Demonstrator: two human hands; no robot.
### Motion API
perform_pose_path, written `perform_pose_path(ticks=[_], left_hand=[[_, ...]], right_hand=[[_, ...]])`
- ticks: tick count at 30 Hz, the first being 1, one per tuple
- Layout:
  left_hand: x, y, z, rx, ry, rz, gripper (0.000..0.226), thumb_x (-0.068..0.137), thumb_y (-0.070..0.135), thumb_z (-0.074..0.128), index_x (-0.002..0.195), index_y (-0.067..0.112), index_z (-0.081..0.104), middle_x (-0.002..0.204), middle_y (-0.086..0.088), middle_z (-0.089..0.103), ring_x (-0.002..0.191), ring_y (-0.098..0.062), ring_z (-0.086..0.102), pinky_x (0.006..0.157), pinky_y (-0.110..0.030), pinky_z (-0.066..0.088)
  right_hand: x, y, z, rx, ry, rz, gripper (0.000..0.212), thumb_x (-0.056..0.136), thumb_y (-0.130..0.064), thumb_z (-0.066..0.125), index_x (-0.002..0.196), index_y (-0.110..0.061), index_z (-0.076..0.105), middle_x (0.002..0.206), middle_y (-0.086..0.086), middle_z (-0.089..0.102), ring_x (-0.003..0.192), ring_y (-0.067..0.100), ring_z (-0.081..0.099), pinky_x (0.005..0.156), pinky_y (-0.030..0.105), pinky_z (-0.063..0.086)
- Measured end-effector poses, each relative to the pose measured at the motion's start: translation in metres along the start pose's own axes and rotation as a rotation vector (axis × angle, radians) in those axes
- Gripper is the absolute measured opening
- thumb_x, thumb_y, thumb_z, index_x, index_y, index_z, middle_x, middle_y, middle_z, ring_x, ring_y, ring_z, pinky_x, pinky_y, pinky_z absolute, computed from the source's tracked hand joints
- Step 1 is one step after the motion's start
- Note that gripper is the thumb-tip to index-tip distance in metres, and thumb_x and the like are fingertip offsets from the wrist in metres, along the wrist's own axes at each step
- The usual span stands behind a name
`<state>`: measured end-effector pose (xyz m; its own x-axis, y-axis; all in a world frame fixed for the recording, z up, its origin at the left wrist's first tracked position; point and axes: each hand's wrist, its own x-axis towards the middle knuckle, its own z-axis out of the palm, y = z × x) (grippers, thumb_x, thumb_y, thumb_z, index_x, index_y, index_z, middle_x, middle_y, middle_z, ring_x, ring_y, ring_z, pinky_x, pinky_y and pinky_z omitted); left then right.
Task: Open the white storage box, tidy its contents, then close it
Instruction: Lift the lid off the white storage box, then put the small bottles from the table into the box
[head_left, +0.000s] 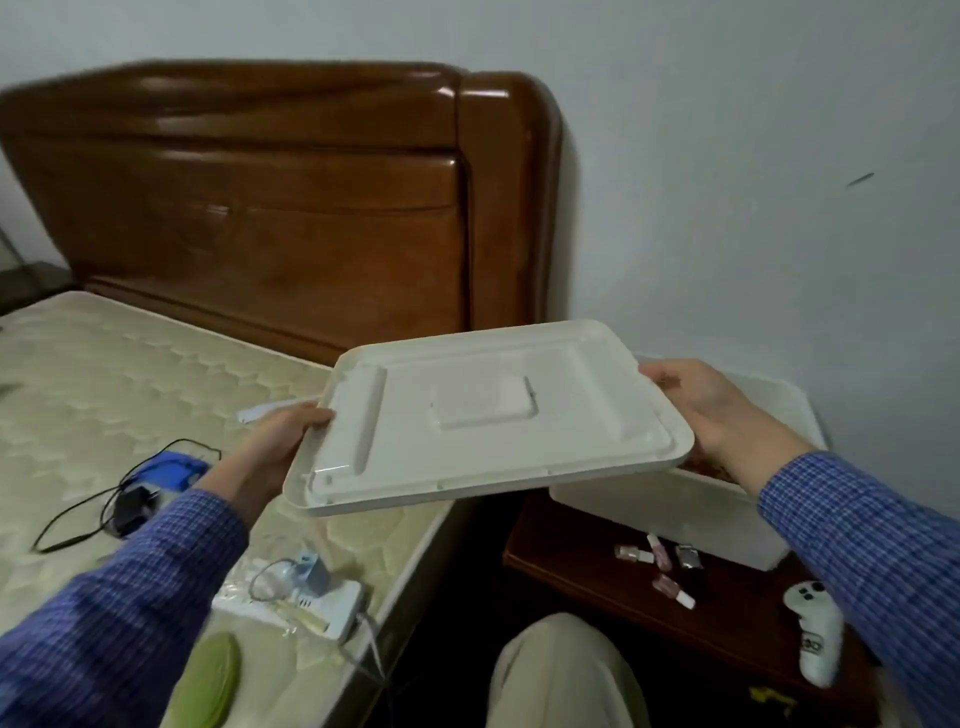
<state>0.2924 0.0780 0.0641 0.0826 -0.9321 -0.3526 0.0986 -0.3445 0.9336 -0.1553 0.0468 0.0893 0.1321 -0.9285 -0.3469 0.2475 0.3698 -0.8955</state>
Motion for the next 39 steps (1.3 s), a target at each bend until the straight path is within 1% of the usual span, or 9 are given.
perform_pose_path(ticks=[3, 7, 13, 22, 25, 28, 33, 37, 39], left_hand=[[-0.005, -0.02, -0.044, -0.017, 0.133, -0.017, 0.037, 0.105, 0.01, 0.038, 0.14, 0.002, 0.048, 0.109, -0.02, 0.064, 0.085, -0.032, 0.062, 0.071, -0.046, 0.05], [-0.01, -0.053, -0.095, -0.106, 0.31, -0.118, 0.039, 0.106, 0.009, 0.038, 0.144, 0.003, 0.041, 0.108, -0.016, 0.063, 0.09, -0.032, 0.061, 0.077, -0.05, 0.049], [0.008, -0.095, -0.122, -0.311, 0.452, -0.009, 0.044, 0.102, -0.008, 0.031, 0.14, 0.01, 0.043, 0.144, -0.019, 0.051, 0.124, -0.035, 0.052, 0.108, -0.052, 0.04], [0.063, -0.12, -0.119, -0.435, 0.592, -0.135, 0.031, 0.096, -0.012, 0.046, 0.125, -0.005, 0.053, 0.117, -0.017, 0.065, 0.125, -0.034, 0.058, 0.07, -0.032, 0.058], [0.08, -0.121, -0.111, -0.411, 0.567, -0.19, 0.018, 0.096, -0.008, 0.045, 0.094, 0.008, 0.053, 0.101, -0.009, 0.062, 0.131, -0.035, 0.053, 0.087, -0.032, 0.057], [0.102, -0.128, -0.108, -0.428, 0.645, -0.21, 0.019, 0.094, -0.013, 0.045, 0.097, 0.004, 0.053, 0.115, -0.021, 0.062, 0.103, -0.034, 0.066, 0.084, -0.044, 0.058], [0.125, -0.135, -0.085, -0.161, 0.613, -0.294, 0.015, 0.094, -0.01, 0.049, 0.085, 0.002, 0.051, 0.089, -0.016, 0.059, 0.073, -0.027, 0.065, 0.074, -0.045, 0.062], [0.125, -0.125, -0.071, 0.057, 0.559, -0.375, 0.004, 0.095, 0.006, 0.047, 0.097, 0.003, 0.047, 0.09, -0.016, 0.054, 0.07, -0.028, 0.057, 0.067, -0.041, 0.053], [0.125, -0.127, -0.067, 0.124, 0.486, -0.406, 0.024, 0.096, 0.016, 0.049, 0.118, 0.008, 0.045, 0.102, -0.015, 0.052, 0.078, -0.028, 0.057, 0.069, -0.039, 0.051]], right_hand=[[0.027, 0.026, 0.044, -0.085, -0.068, 0.119, 0.039, 0.095, -0.017, 0.05, 0.129, 0.001, 0.06, 0.126, 0.019, 0.067, 0.115, 0.035, 0.064, 0.103, 0.052, 0.048], [0.062, 0.068, 0.096, -0.132, -0.058, 0.174, 0.033, 0.1, -0.019, 0.052, 0.131, -0.01, 0.055, 0.113, 0.012, 0.073, 0.096, 0.027, 0.071, 0.07, 0.042, 0.061], [0.095, 0.124, 0.135, -0.2, -0.101, 0.283, 0.034, 0.099, -0.024, 0.058, 0.128, -0.016, 0.041, 0.115, 0.022, 0.069, 0.09, 0.03, 0.076, 0.074, 0.04, 0.062], [0.123, 0.17, 0.154, -0.295, -0.059, 0.359, 0.033, 0.103, -0.015, 0.048, 0.132, 0.001, 0.051, 0.107, 0.021, 0.073, 0.1, 0.029, 0.072, 0.093, 0.044, 0.056], [0.133, 0.182, 0.168, -0.317, -0.04, 0.365, 0.033, 0.104, -0.012, 0.047, 0.133, 0.002, 0.047, 0.105, 0.022, 0.071, 0.097, 0.029, 0.072, 0.092, 0.043, 0.057], [0.142, 0.197, 0.187, -0.34, -0.058, 0.359, 0.035, 0.103, -0.012, 0.048, 0.137, -0.003, 0.044, 0.111, 0.022, 0.067, 0.097, 0.028, 0.071, 0.088, 0.042, 0.058], [0.151, 0.232, 0.226, -0.327, -0.145, 0.374, 0.025, 0.101, -0.015, 0.054, 0.125, -0.014, 0.049, 0.114, 0.01, 0.059, 0.095, 0.025, 0.07, 0.081, 0.041, 0.059], [0.155, 0.245, 0.24, -0.374, -0.155, 0.365, 0.037, 0.1, -0.014, 0.051, 0.137, -0.009, 0.049, 0.118, 0.006, 0.058, 0.105, 0.025, 0.066, 0.079, 0.037, 0.056], [0.153, 0.248, 0.236, -0.355, -0.134, 0.386, 0.038, 0.101, -0.015, 0.048, 0.139, -0.008, 0.047, 0.13, 0.009, 0.056, 0.106, 0.023, 0.067, 0.085, 0.04, 0.056]])
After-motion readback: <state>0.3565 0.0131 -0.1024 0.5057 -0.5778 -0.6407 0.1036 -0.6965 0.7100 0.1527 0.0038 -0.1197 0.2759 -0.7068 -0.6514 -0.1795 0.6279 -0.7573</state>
